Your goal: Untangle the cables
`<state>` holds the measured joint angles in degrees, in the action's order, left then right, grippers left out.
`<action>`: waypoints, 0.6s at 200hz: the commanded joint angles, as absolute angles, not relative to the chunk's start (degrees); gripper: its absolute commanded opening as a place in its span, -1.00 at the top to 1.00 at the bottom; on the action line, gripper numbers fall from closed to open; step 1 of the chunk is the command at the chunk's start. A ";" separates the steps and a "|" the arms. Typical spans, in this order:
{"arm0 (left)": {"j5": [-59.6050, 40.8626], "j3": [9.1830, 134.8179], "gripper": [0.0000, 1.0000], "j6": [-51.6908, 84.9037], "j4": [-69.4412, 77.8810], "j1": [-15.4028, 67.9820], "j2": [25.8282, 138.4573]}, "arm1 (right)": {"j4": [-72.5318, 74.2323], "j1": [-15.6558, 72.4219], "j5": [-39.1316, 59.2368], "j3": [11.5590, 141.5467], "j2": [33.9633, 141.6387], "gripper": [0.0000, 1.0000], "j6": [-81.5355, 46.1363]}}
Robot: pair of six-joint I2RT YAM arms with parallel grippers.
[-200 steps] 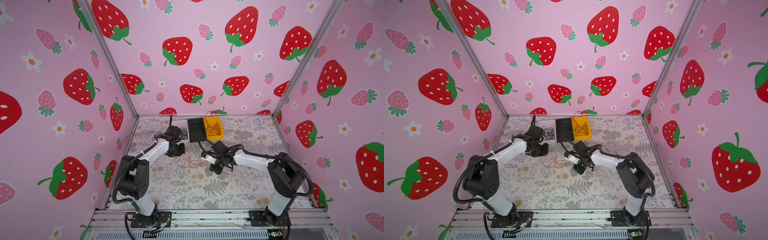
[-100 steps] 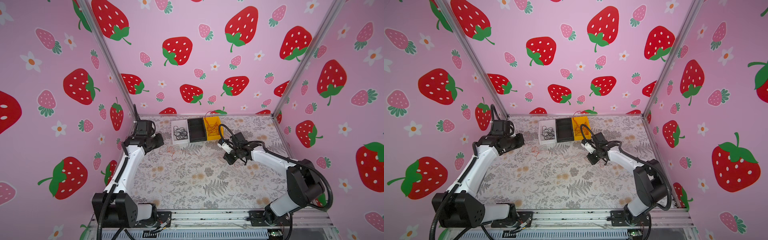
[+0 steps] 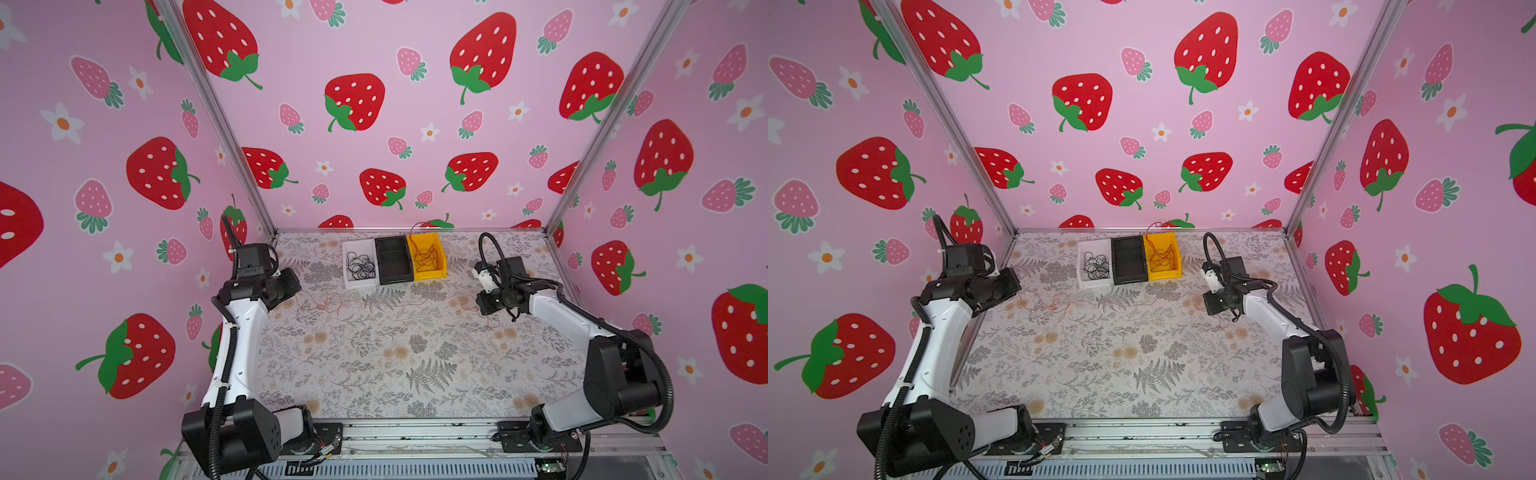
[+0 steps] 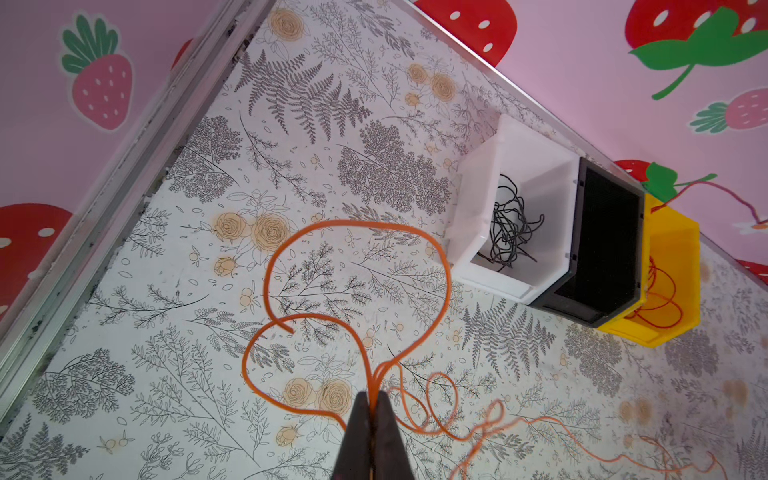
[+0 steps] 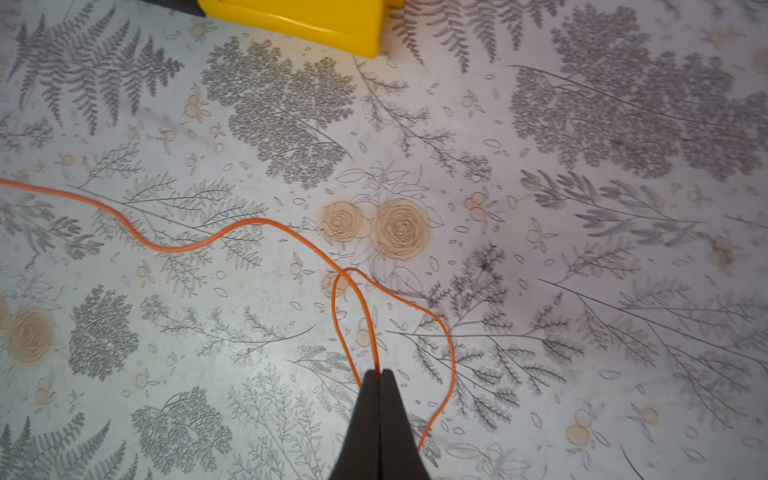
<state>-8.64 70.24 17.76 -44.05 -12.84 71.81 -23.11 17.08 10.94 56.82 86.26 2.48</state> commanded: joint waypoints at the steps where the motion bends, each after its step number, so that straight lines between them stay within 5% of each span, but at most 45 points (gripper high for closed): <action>1: -10.46 71.10 1.00 17.22 -45.09 -13.10 70.89 | -22.59 14.28 7.85 56.07 83.40 0.95 -0.36; 51: -10.27 71.03 1.00 16.96 -45.11 -13.97 71.80 | -23.42 6.28 4.65 55.37 81.36 1.00 -3.88; 120: -16.86 67.99 1.00 18.59 -43.06 -13.67 72.42 | -20.91 10.89 13.21 56.13 78.72 0.95 0.29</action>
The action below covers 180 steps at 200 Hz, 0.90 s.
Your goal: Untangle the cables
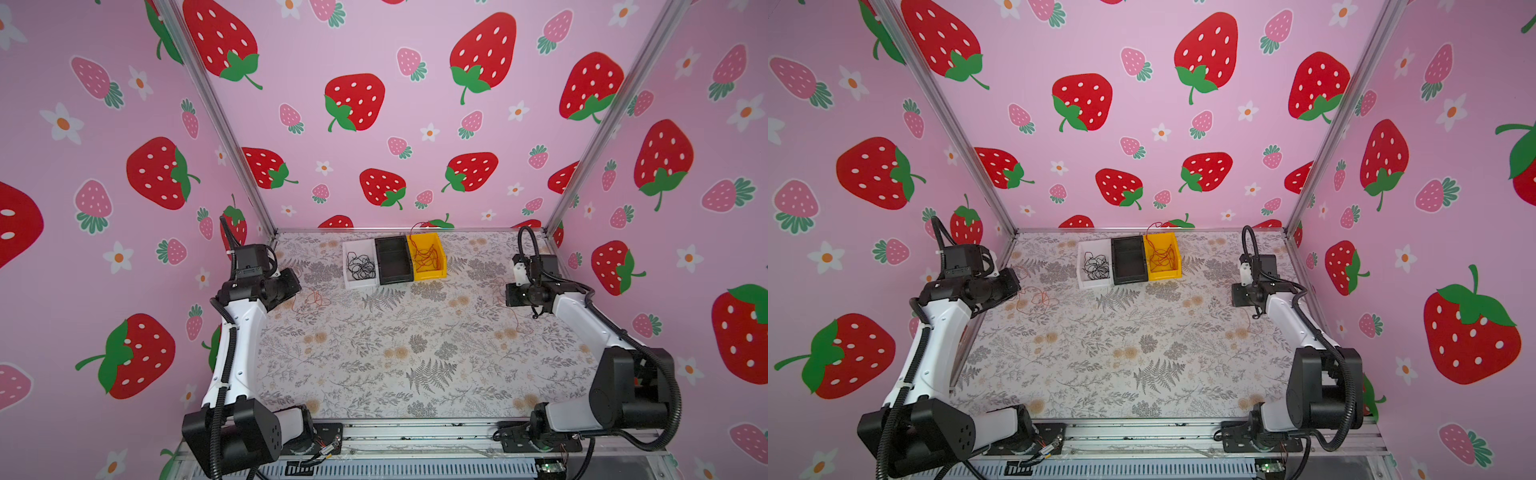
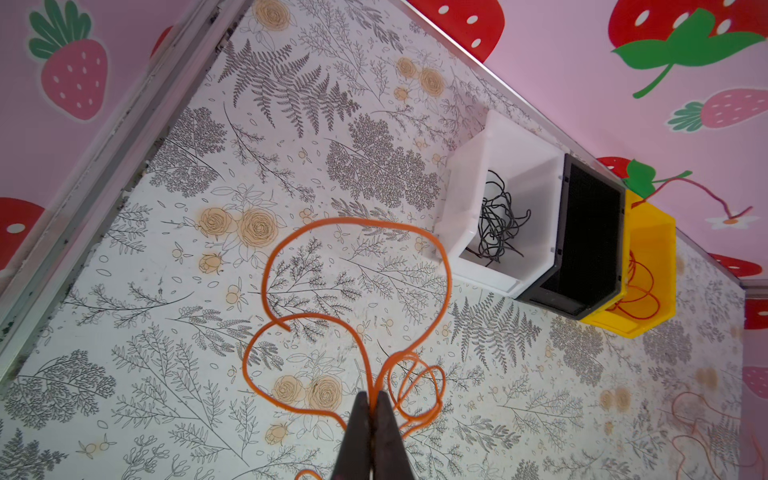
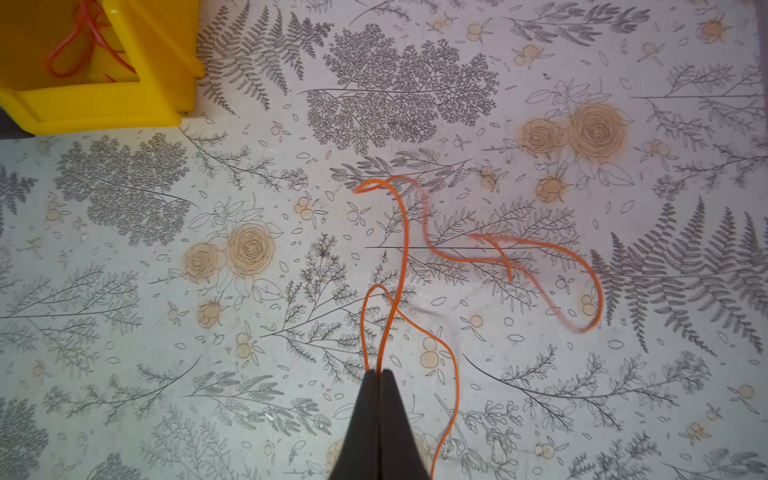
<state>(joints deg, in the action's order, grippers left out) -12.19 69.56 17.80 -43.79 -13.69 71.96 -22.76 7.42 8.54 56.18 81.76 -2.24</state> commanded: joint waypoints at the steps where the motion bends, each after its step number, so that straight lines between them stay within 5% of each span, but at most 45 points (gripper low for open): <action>1: -17.04 67.88 1.00 18.66 -42.98 -13.65 72.38 | -20.91 11.07 13.20 56.19 78.74 0.95 0.37; 180: -13.17 53.22 1.00 26.16 -36.12 10.40 73.08 | -9.48 33.35 19.82 79.53 79.17 0.94 -4.41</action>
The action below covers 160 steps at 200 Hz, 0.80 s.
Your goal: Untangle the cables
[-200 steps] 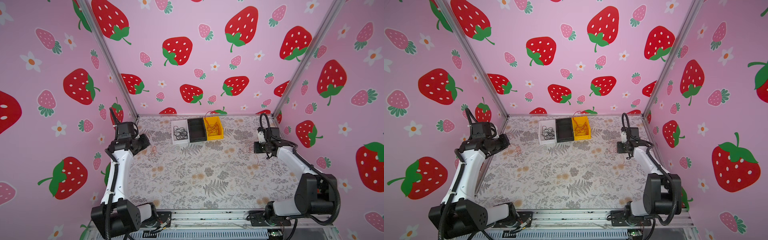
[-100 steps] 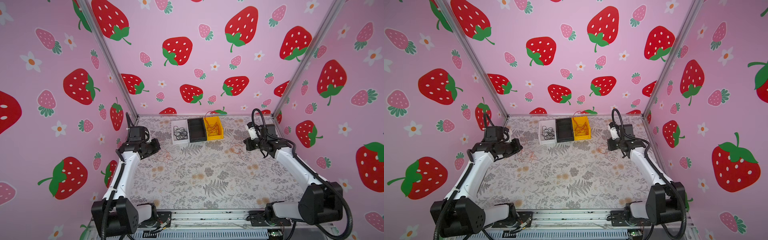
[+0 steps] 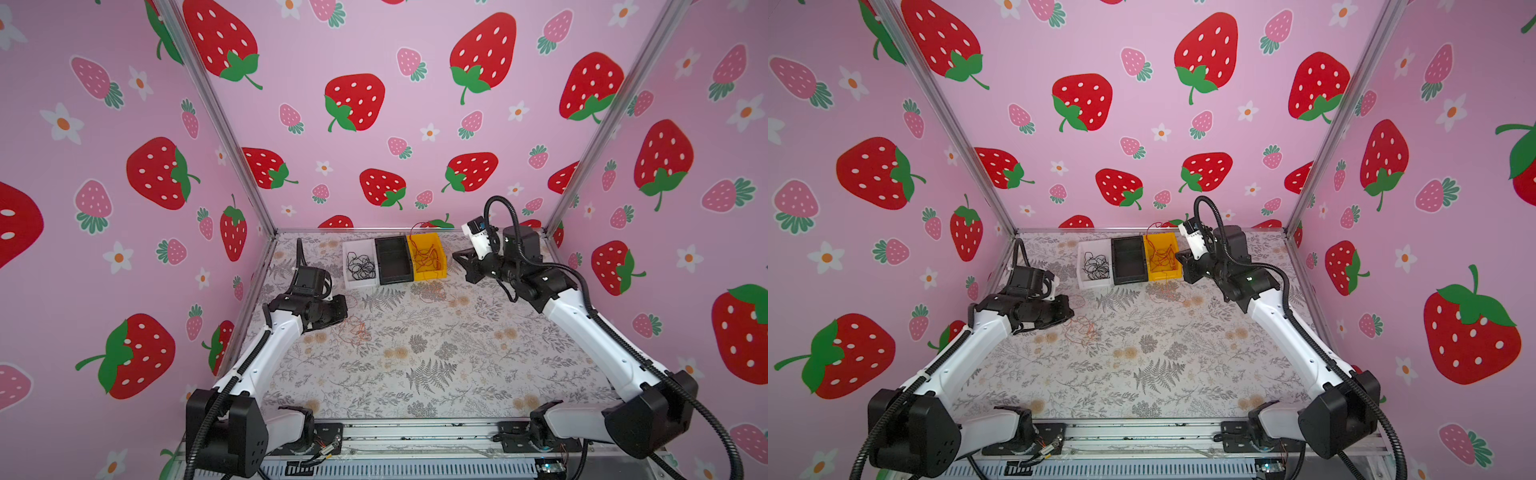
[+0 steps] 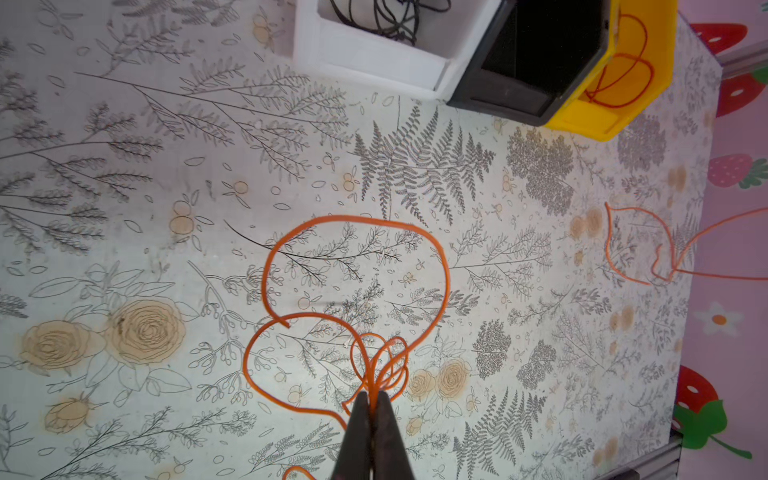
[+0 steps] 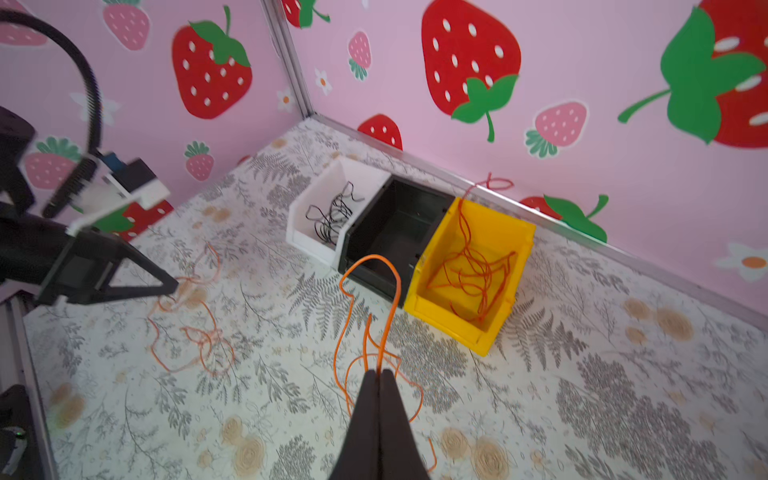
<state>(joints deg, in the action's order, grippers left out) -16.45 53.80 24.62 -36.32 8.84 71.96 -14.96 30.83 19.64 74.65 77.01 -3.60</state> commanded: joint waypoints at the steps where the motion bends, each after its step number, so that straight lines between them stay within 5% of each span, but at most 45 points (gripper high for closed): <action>1: -13.13 53.20 1.00 26.18 -36.12 10.43 73.10 | -9.31 33.42 19.80 79.71 79.27 0.94 -4.40; 160: -15.74 50.10 1.00 23.30 -30.63 13.27 72.34 | 2.50 36.64 24.35 97.35 103.57 0.95 4.13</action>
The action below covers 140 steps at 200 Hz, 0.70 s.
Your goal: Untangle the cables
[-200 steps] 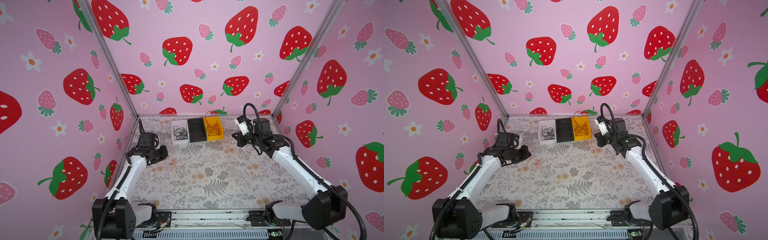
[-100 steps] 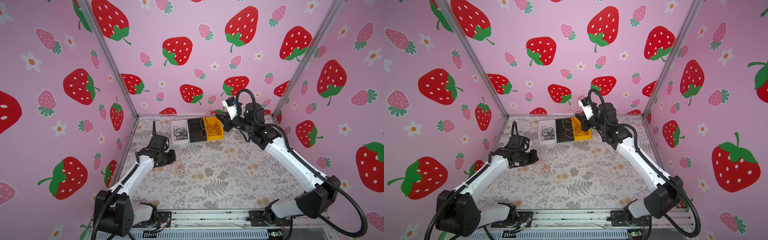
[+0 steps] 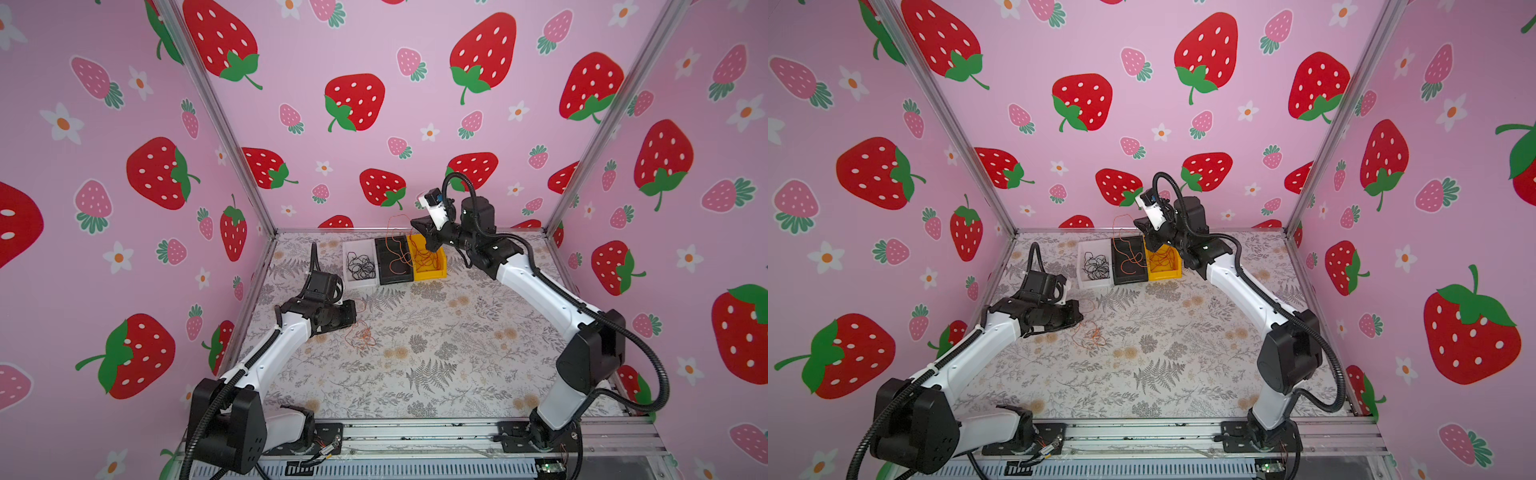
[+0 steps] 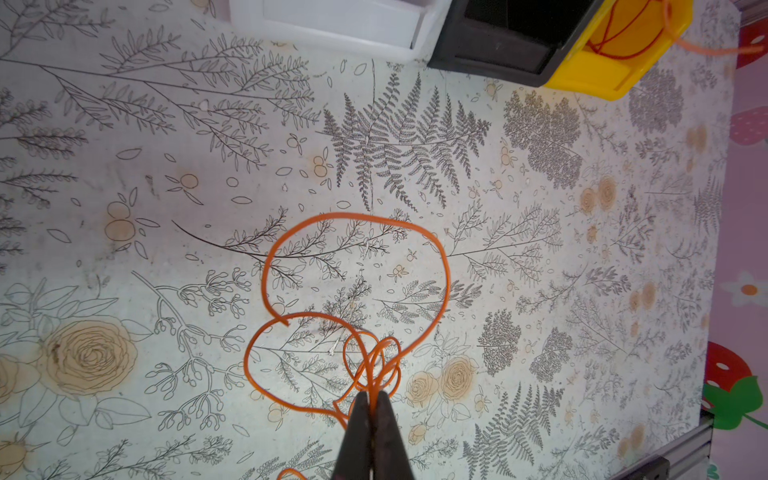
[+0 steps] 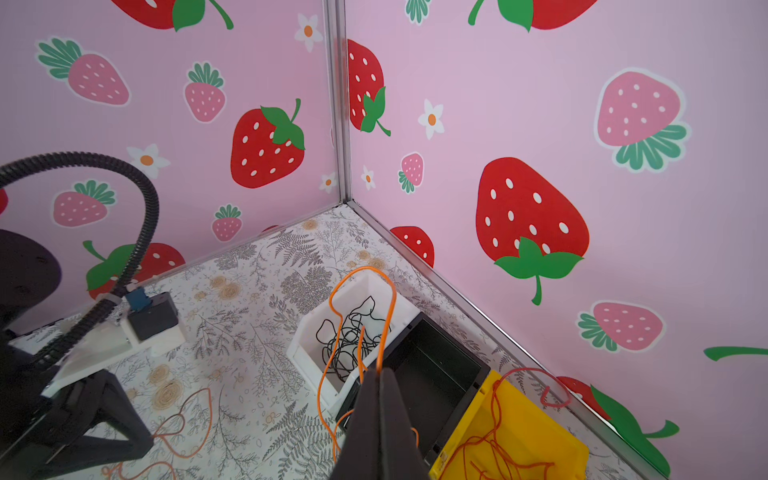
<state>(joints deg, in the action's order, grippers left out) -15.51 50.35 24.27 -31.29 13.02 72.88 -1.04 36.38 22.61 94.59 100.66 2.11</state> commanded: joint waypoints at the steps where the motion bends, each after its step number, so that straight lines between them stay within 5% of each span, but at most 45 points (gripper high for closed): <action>1: -15.74 50.10 1.00 23.25 -30.65 13.27 72.34 | 2.48 36.64 24.35 97.50 103.73 0.95 4.13; 119: -14.80 50.53 1.00 23.03 -31.30 13.28 71.37 | 4.93 36.47 15.68 102.86 120.58 0.91 2.45; 140: -15.27 50.79 1.00 23.03 -31.46 13.27 71.19 | 2.93 36.56 14.52 103.21 121.99 0.63 1.79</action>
